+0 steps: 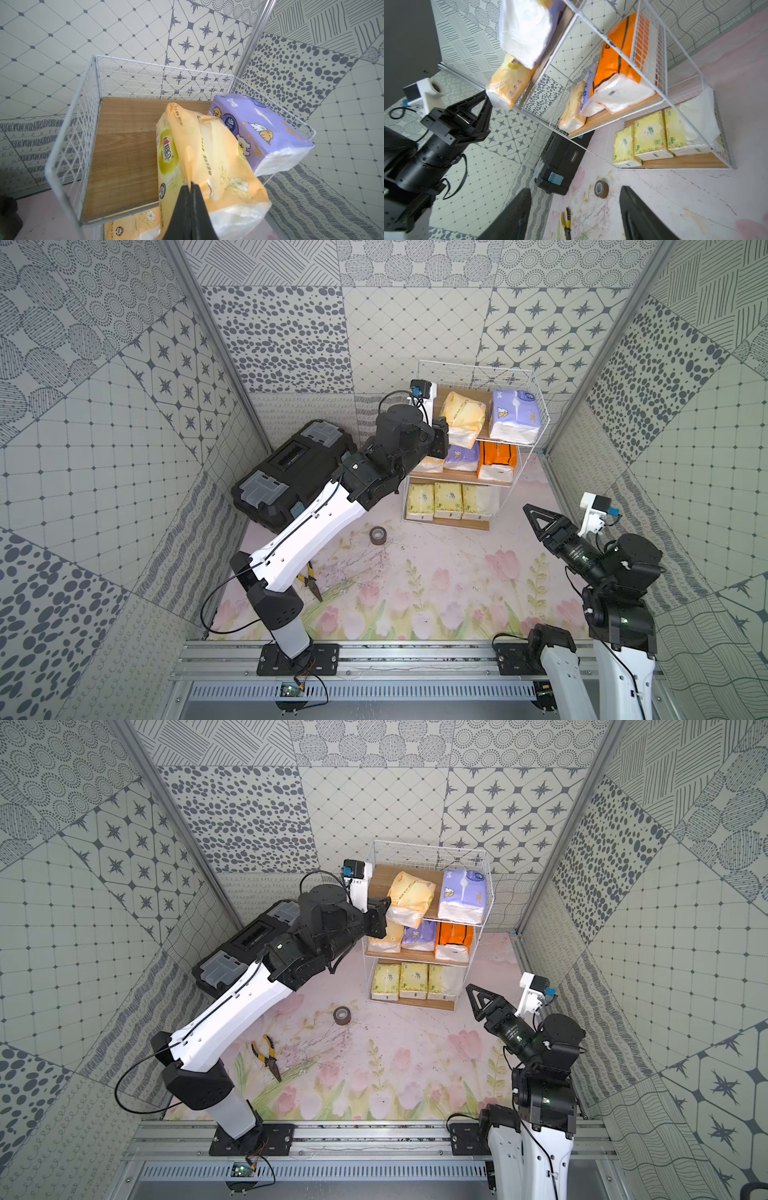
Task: Remove the tissue boxes from the shelf
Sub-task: Pick up a box of tissues from the shelf.
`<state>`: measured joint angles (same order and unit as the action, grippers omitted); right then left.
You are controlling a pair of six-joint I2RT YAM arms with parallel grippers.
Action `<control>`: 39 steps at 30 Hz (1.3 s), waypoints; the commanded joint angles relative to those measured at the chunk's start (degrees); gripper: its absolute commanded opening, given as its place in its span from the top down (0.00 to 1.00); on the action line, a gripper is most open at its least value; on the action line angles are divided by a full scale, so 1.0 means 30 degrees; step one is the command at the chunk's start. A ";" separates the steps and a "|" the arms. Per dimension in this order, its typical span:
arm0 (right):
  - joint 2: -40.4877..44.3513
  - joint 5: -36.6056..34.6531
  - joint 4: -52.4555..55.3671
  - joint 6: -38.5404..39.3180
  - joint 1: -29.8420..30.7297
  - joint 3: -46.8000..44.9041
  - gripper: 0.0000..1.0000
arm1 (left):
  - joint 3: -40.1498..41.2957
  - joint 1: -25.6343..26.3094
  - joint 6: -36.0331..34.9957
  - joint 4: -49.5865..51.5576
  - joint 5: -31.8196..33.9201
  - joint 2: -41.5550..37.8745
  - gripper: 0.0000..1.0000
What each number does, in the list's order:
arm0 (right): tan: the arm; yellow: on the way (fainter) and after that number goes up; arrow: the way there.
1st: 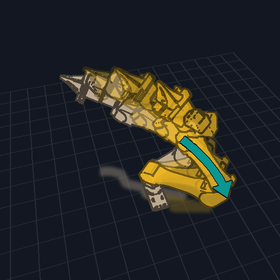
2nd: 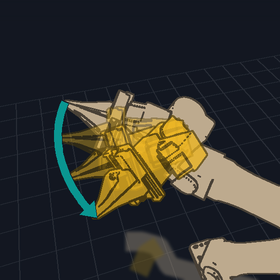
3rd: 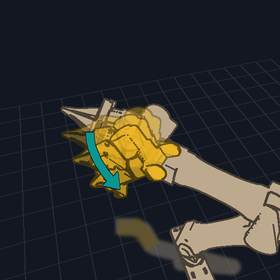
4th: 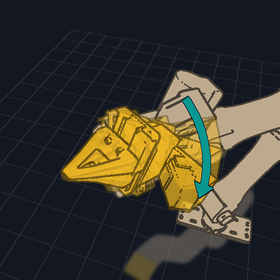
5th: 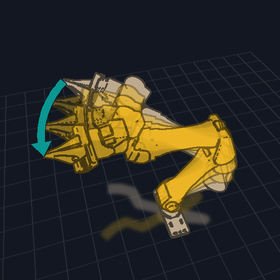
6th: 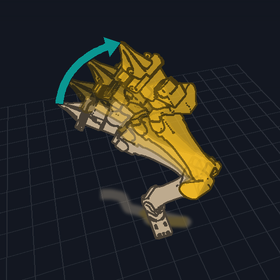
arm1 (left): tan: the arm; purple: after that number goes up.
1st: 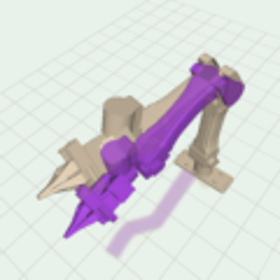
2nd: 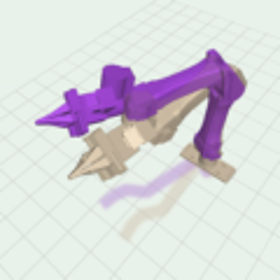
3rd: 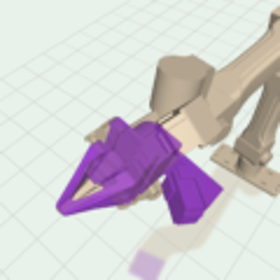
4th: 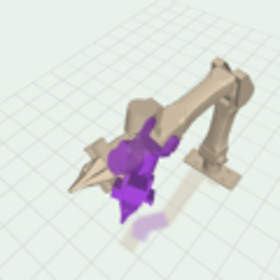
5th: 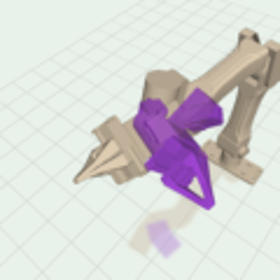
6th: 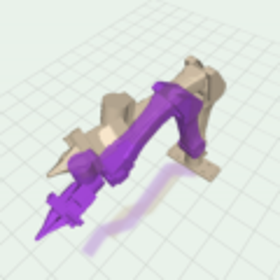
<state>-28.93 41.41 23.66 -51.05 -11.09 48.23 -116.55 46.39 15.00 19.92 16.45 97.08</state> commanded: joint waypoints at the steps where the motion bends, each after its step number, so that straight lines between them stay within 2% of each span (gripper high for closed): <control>1: -0.0681 -0.0842 -0.2831 -0.2739 0.1529 0.0935 0.24 | 0.2810 0.0117 0.1184 -0.4075 0.0287 -0.1862 1.00; 4: -0.1999 -0.3318 -0.4053 -0.3387 0.4826 0.1621 0.21 | 0.3481 0.0122 0.1427 -0.4327 0.0267 -0.2323 1.00; 8: -0.4906 -0.7152 -0.4971 -0.2003 1.0504 0.3386 0.16 | 0.3822 0.0119 0.1583 -0.4301 0.0113 -0.2469 1.00; 11: -0.6705 -0.9000 -0.6192 -0.1739 1.2761 0.4467 0.14 | 0.4195 0.0133 0.1619 -0.4381 0.0201 -0.2682 1.00; 20: -1.0163 -1.0903 -0.9983 -0.4126 1.3368 0.5775 0.06 | 0.5096 0.0105 0.1984 -0.4599 -0.0031 -0.3095 1.00; 26: -1.1072 -1.2469 -1.1178 -0.5072 1.3702 0.5984 0.07 | 0.5533 0.0124 0.2190 -0.4880 -0.0009 -0.3209 1.00; 35: -1.2372 -1.2810 -1.1664 -0.6399 1.3873 0.6684 0.32 | 0.6117 0.0100 0.2497 -0.4965 -0.0110 -0.3559 0.99; 39: -1.2369 -1.2660 -1.1624 -0.6506 1.3925 0.6718 0.42 | 0.6330 0.0131 0.2553 -0.4979 -0.0201 -0.3791 0.78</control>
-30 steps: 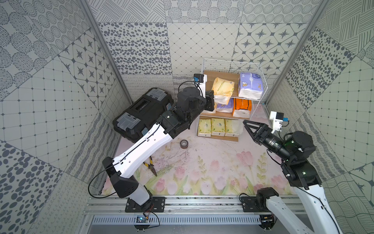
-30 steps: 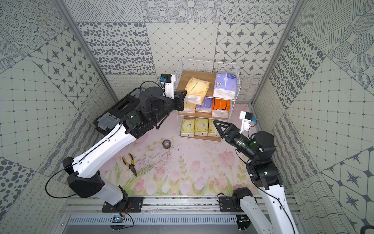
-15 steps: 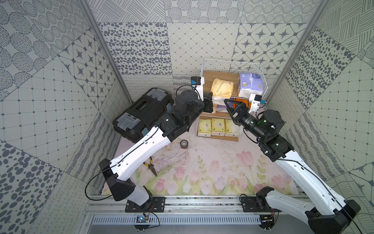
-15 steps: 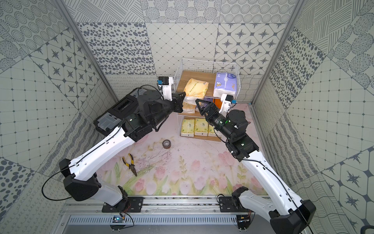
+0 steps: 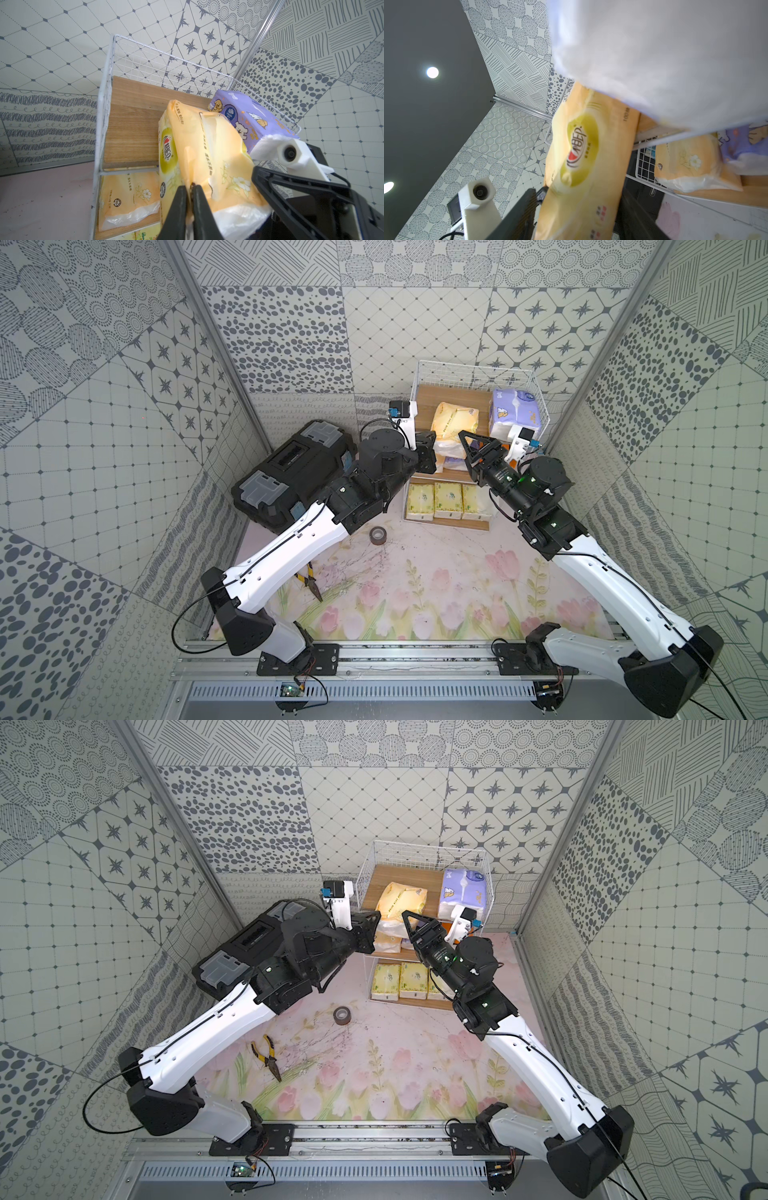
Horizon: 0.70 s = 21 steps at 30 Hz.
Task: Remove the tissue boxes from the shelf
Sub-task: Pick up a box of tissues from the shelf.
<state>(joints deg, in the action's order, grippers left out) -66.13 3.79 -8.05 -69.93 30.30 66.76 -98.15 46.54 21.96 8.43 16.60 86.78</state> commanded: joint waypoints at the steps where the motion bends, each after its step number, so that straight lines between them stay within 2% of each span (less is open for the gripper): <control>1: 0.0110 -0.0052 -0.1044 -0.0215 0.0138 0.0484 0.45 | 0.0277 0.0058 0.0211 -0.1192 -0.0357 -0.0457 0.72; 2: 0.0179 -0.0034 -0.1026 -0.0241 0.0136 0.0426 0.47 | 0.0371 0.0071 0.0211 -0.1266 -0.0490 -0.0551 0.66; 6: 0.0602 0.0137 -0.0988 -0.0128 0.0149 0.0144 0.61 | 0.0877 0.0044 0.0410 -0.1477 -0.1016 -0.1321 0.34; 9: 0.0855 0.0406 -0.0876 0.0101 0.0128 0.0043 0.70 | 0.1474 0.0042 0.0793 -0.1519 -0.1459 -0.2299 0.25; 13: 0.1273 0.1189 -0.0776 0.0563 0.0148 -0.0090 0.80 | 0.2795 0.0088 0.1350 -0.1666 -0.1327 -0.4124 0.18; 21: 0.2929 0.4134 0.0658 0.2406 0.0248 -0.0844 0.87 | 0.7242 -0.0329 0.2984 -0.0706 0.0623 -0.9222 0.17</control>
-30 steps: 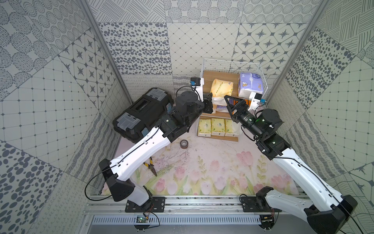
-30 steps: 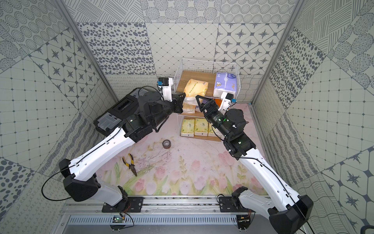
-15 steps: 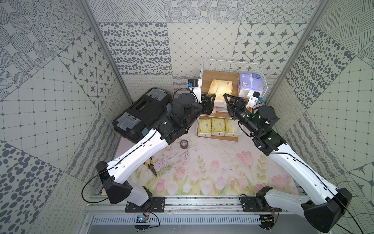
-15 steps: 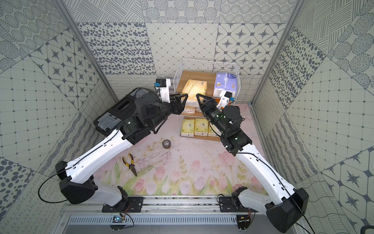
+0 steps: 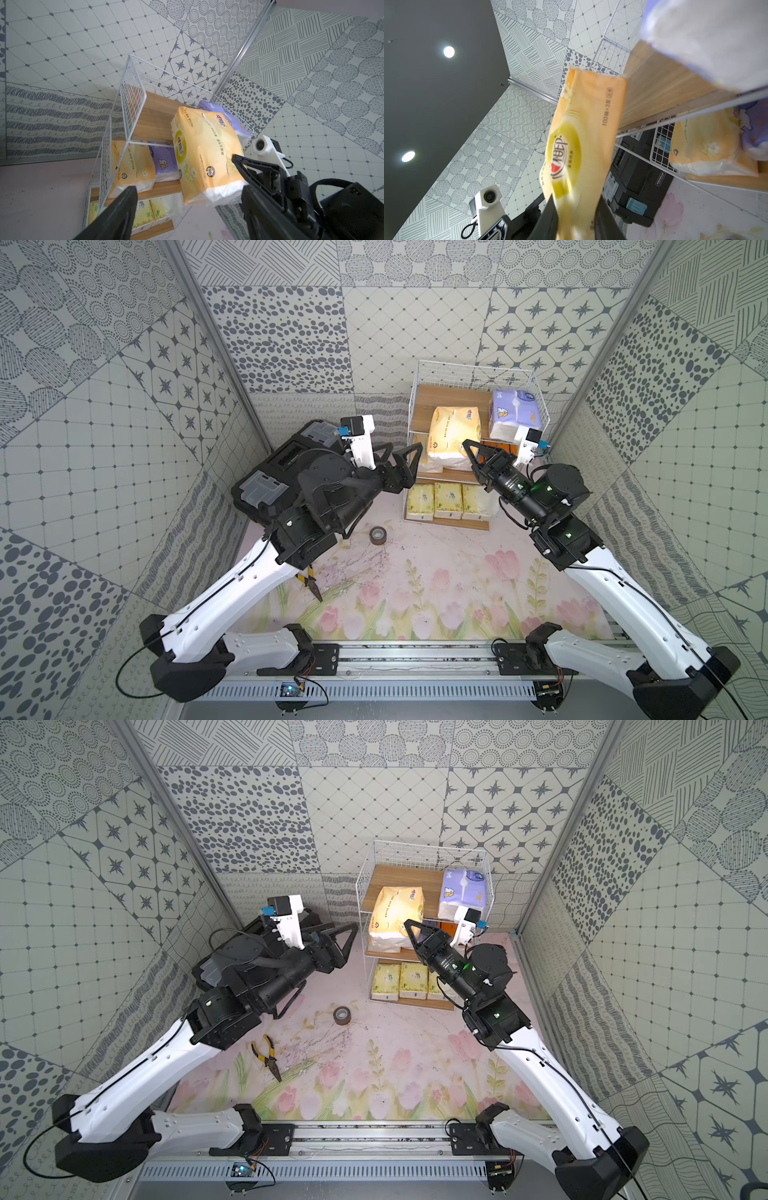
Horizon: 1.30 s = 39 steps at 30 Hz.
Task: Remove the tissue boxes from the shelf
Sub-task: Pick up a box of tissues from the shelf, then place the box of tissues at the center of the board.
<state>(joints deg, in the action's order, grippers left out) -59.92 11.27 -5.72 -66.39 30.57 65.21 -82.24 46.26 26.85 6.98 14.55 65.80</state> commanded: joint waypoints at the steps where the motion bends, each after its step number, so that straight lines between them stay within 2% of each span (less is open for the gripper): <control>1: 0.1162 0.1904 0.0251 0.1573 0.0286 -0.0486 0.87 | 0.2643 -0.0387 0.1700 0.0152 0.1685 -0.2899 0.16; 6: 0.2592 0.2586 0.2598 0.3253 0.1447 -0.1622 0.87 | 0.5838 -0.1036 0.4034 0.2976 0.2627 -0.5558 0.17; 10: 0.3121 0.2866 0.4384 0.4487 0.3234 -0.2464 0.87 | 0.8311 -0.1824 0.6606 0.5063 0.2028 -0.6927 0.17; 13: 0.3078 0.2668 0.5139 0.4731 0.4726 -0.3333 0.87 | 1.0524 -0.2098 0.8430 0.5090 0.1683 -0.7936 0.17; 15: 0.3018 0.2306 0.5552 0.4527 0.5599 -0.4149 0.87 | 1.1884 -0.2264 0.9771 0.5409 0.1846 -0.8701 0.18; 18: 0.3153 0.0438 0.6093 0.3983 0.6678 -0.5630 0.87 | 1.4055 -0.2304 1.1376 0.5408 0.2091 -0.9782 0.19; 22: 0.2656 -0.0921 0.4255 0.1135 0.7432 -0.8590 0.88 | 1.6023 -0.2323 1.2656 0.6498 0.2357 -1.0486 0.19; 26: 0.0484 -0.1915 0.0211 -0.1237 0.8655 -1.0889 0.89 | 1.7688 -0.2345 1.3431 0.6558 0.1820 -1.0611 0.19; 33: -0.5648 -0.3733 -0.1854 -0.1975 1.1217 -0.9356 0.90 | 1.9333 -0.2412 1.3920 0.5511 0.1377 -0.9982 0.20; 39: -0.9300 -0.4679 -0.4686 -0.3260 1.2127 -0.8438 0.89 | 1.9500 -0.2484 1.4063 0.7214 0.2190 -1.0934 0.21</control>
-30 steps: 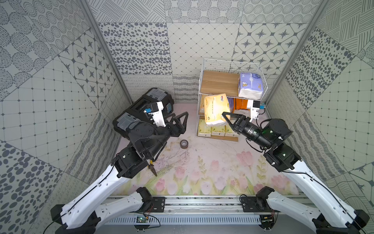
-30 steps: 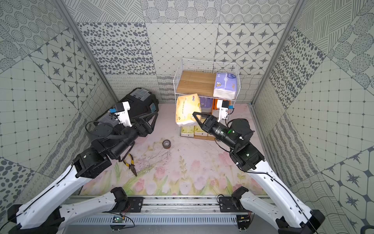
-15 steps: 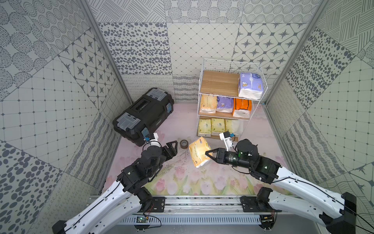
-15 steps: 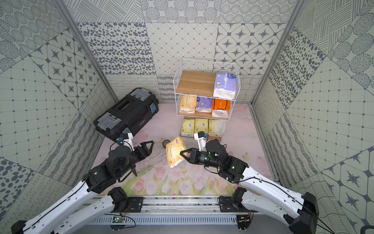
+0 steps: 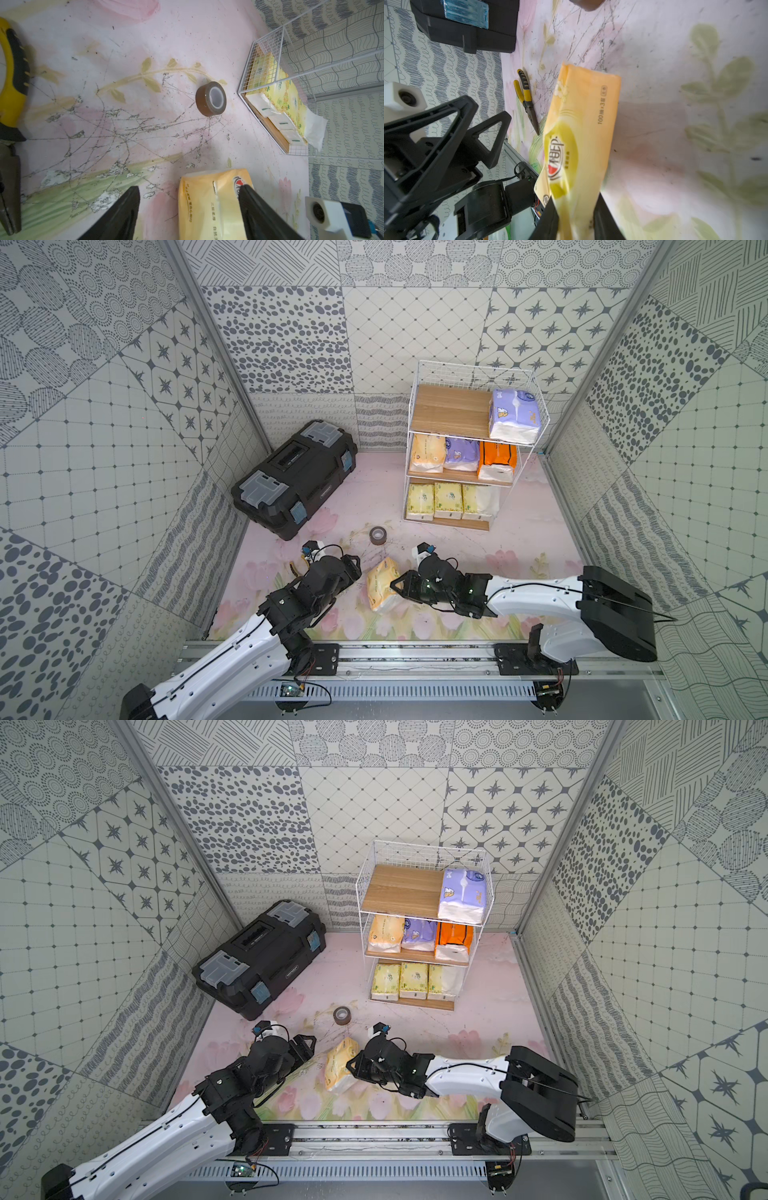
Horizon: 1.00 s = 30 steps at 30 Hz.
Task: Remove the tissue boxes from the shelf
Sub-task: Place the box of tissues at the center of the board, then move the box of tissues to the center of the board.
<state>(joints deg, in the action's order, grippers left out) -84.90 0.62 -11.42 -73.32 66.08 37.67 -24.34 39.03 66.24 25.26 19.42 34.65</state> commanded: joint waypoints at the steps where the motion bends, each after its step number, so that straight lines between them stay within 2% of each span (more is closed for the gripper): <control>1: -0.1404 -0.1296 -0.2939 -0.1025 0.0367 0.0934 0.88 | 0.0214 -0.0094 0.0946 0.1344 0.0708 -0.0788 0.21; 5: -0.3355 -0.1409 -0.3417 -0.1664 0.0558 0.1862 0.75 | 0.0458 -0.0087 0.1031 0.2020 0.0983 -0.1638 0.21; 7: -0.4061 -0.1388 -0.3459 -0.1890 0.0589 0.2112 0.65 | 0.0578 -0.0103 0.1110 0.2236 0.1027 -0.1822 0.21; 10: -0.4303 -0.1668 -0.2552 -0.1793 0.0589 0.2230 0.40 | 0.0635 -0.0139 0.1066 0.2507 0.1027 -0.1900 0.21; 13: -0.3430 -0.2372 -0.0529 -0.0931 0.0462 0.2000 0.29 | 0.0641 -0.0110 0.0842 0.2457 0.0910 -0.1809 0.21; 16: -0.1964 -0.2209 0.1217 0.0679 -0.0311 0.1308 0.29 | 0.0672 -0.0143 0.0602 0.2073 0.0749 -0.1513 0.21; 21: -0.0940 0.1417 0.3283 0.4034 -0.1868 0.1546 0.34 | 0.0582 -0.0180 0.0372 0.0911 0.0474 -0.0390 0.21; 24: -0.1486 0.3037 0.3134 0.4813 -0.2108 0.2053 0.38 | 0.0478 -0.0206 0.0435 0.0307 0.0298 0.0458 0.21; 30: -0.3422 0.4554 0.1065 0.4637 -0.2428 0.2902 0.49 | 0.0301 -0.0265 0.0720 0.0306 0.0374 0.1082 0.21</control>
<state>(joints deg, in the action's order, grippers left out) -92.88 9.85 -3.95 -61.08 59.27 44.29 -22.48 38.48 68.73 28.42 20.91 36.80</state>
